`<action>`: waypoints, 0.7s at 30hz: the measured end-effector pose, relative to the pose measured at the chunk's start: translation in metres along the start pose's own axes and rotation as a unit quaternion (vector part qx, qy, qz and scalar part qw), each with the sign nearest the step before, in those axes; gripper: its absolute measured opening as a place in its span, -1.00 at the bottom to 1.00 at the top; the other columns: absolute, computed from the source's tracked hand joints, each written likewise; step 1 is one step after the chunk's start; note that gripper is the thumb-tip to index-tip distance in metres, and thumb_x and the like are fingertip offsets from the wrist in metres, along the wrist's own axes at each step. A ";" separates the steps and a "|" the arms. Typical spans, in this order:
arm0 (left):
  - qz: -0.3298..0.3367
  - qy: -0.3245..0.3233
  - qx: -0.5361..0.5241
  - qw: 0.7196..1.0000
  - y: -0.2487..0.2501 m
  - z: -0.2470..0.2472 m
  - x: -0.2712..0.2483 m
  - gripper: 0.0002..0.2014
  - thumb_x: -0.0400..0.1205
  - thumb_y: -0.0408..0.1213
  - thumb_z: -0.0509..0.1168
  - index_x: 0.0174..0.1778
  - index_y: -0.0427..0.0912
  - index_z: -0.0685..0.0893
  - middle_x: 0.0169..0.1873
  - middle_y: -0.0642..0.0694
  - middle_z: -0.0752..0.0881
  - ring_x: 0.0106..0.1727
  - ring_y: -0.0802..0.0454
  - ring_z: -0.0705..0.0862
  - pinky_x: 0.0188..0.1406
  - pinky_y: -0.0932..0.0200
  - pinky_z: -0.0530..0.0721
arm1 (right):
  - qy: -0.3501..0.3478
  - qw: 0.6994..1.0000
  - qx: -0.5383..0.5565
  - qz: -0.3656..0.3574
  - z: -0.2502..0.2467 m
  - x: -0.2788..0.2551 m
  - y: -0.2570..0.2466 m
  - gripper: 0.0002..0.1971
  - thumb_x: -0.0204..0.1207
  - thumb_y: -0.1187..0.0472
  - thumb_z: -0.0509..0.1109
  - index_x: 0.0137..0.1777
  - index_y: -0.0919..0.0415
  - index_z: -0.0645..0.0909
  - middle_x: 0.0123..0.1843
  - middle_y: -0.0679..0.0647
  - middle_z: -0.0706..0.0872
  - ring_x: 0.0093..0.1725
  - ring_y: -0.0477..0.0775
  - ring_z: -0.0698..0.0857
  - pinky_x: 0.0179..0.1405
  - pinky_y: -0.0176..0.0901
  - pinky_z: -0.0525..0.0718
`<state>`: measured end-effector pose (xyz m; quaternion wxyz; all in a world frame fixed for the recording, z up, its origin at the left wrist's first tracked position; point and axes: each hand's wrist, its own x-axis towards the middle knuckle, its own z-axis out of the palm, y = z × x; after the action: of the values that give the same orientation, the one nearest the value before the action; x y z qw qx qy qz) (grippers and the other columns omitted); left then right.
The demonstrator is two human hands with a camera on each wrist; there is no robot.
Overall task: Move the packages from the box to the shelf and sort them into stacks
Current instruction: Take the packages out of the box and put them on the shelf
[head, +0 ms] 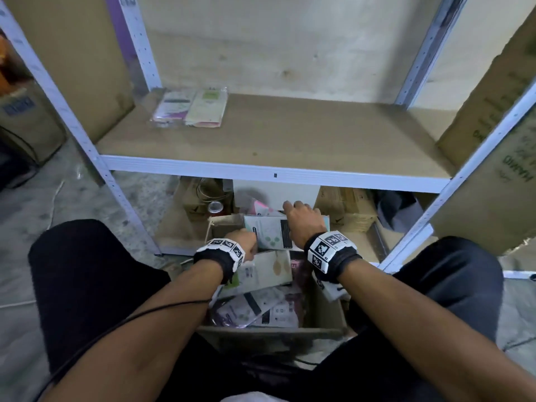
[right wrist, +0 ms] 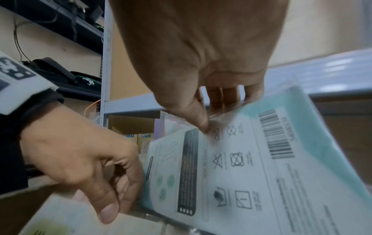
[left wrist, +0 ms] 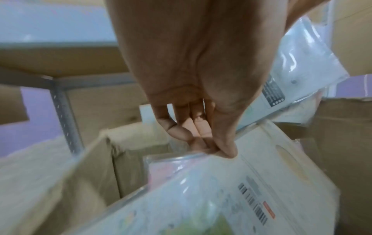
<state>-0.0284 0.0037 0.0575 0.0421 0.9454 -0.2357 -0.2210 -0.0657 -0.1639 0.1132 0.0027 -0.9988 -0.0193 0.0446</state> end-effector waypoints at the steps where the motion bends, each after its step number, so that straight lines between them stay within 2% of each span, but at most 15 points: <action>1: 0.007 0.013 0.014 1.000 0.003 -0.012 -0.007 -0.80 0.54 -0.38 0.30 -0.04 -0.21 0.82 0.04 -0.29 0.78 0.07 -0.31 0.76 0.08 -0.09 0.75 | 0.013 1.000 -0.003 0.001 -0.010 -0.004 -0.001 -0.50 0.52 0.37 0.27 0.47 0.22 0.34 0.33 0.26 0.58 0.32 0.34 0.59 0.26 0.22 0.52; 3: 0.017 0.033 0.036 0.999 0.007 -0.033 -0.016 -0.77 0.55 -0.39 0.24 -0.05 -0.31 0.80 -0.01 -0.32 0.80 0.04 -0.32 0.78 0.01 -0.09 0.77 | 0.035 0.999 -0.007 0.005 -0.029 -0.008 0.000 -0.50 0.52 0.39 0.27 0.47 0.22 0.33 0.33 0.26 0.57 0.32 0.33 0.60 0.28 0.23 0.52; 5: 0.025 0.050 0.053 0.997 0.012 -0.056 -0.027 -0.78 0.59 -0.37 0.25 0.01 -0.35 0.77 0.04 -0.33 0.78 0.10 -0.32 0.77 0.07 -0.11 0.75 | 0.063 0.998 -0.012 0.008 -0.053 -0.013 0.002 -0.51 0.53 0.39 0.25 0.47 0.23 0.33 0.33 0.26 0.58 0.32 0.34 0.60 0.29 0.24 0.52; 8: 0.030 0.105 0.089 0.990 0.018 -0.092 -0.040 -0.76 0.66 -0.23 0.29 0.16 -0.26 0.73 0.15 -0.25 0.73 0.19 -0.24 0.71 0.15 0.00 0.67 | 0.106 0.994 -0.004 0.009 -0.093 -0.019 0.009 -0.57 0.53 0.41 0.22 0.40 0.24 0.38 0.27 0.27 0.61 0.26 0.37 0.63 0.20 0.19 0.55; 10: 0.031 0.143 0.090 0.985 0.019 -0.116 -0.048 -0.75 0.69 -0.21 0.27 0.20 -0.22 0.73 0.18 -0.20 0.73 0.22 -0.18 0.70 0.18 0.06 0.66 | 0.136 0.991 0.014 0.012 -0.120 -0.023 0.014 -0.64 0.53 0.41 0.24 0.33 0.26 0.42 0.21 0.29 0.63 0.18 0.38 0.66 0.08 0.14 0.58; 13: 0.047 0.161 0.064 0.984 0.019 -0.156 -0.056 -0.79 0.70 -0.34 0.27 0.17 -0.31 0.73 0.13 -0.27 0.76 0.18 -0.24 0.71 0.16 0.05 0.63 | 0.171 0.984 0.043 0.026 -0.162 -0.027 0.025 -0.70 0.55 0.38 0.25 0.28 0.29 0.44 0.17 0.31 0.65 0.10 0.39 0.68 0.01 0.12 0.63; 16: 0.045 0.189 0.046 0.980 0.014 -0.191 -0.061 -0.81 0.70 -0.40 0.25 0.09 -0.38 0.75 0.13 -0.28 0.77 0.22 -0.22 0.69 0.11 0.16 0.47 | 0.202 0.976 0.070 0.052 -0.197 -0.029 0.037 -0.73 0.56 0.39 0.23 0.25 0.32 0.45 0.18 0.32 0.66 0.11 0.39 0.68 0.05 0.14 0.69; 19: 0.026 0.202 0.024 0.979 0.002 -0.221 -0.061 -0.83 0.71 -0.33 0.26 0.07 -0.27 0.75 0.07 -0.16 0.74 0.19 -0.19 0.69 0.08 0.13 0.54 | 0.223 0.967 0.093 0.077 -0.218 -0.027 0.047 -0.75 0.57 0.38 0.20 0.24 0.34 0.46 0.20 0.35 0.65 0.12 0.41 0.67 0.07 0.17 0.70; 21: 0.015 0.205 0.010 0.979 -0.010 -0.238 -0.057 -0.85 0.73 -0.31 0.25 0.01 -0.22 0.73 -0.05 -0.13 0.67 0.02 -0.16 0.69 0.00 0.11 0.59 | 0.230 0.962 0.108 0.095 -0.227 -0.022 0.050 -0.75 0.57 0.39 0.20 0.24 0.36 0.45 0.19 0.35 0.65 0.12 0.41 0.66 0.07 0.17 0.69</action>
<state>0.0350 0.0334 0.2928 0.0835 0.9675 -0.2379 -0.0195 -0.0650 -0.2159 0.3409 0.1106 -0.9731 0.0813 -0.1848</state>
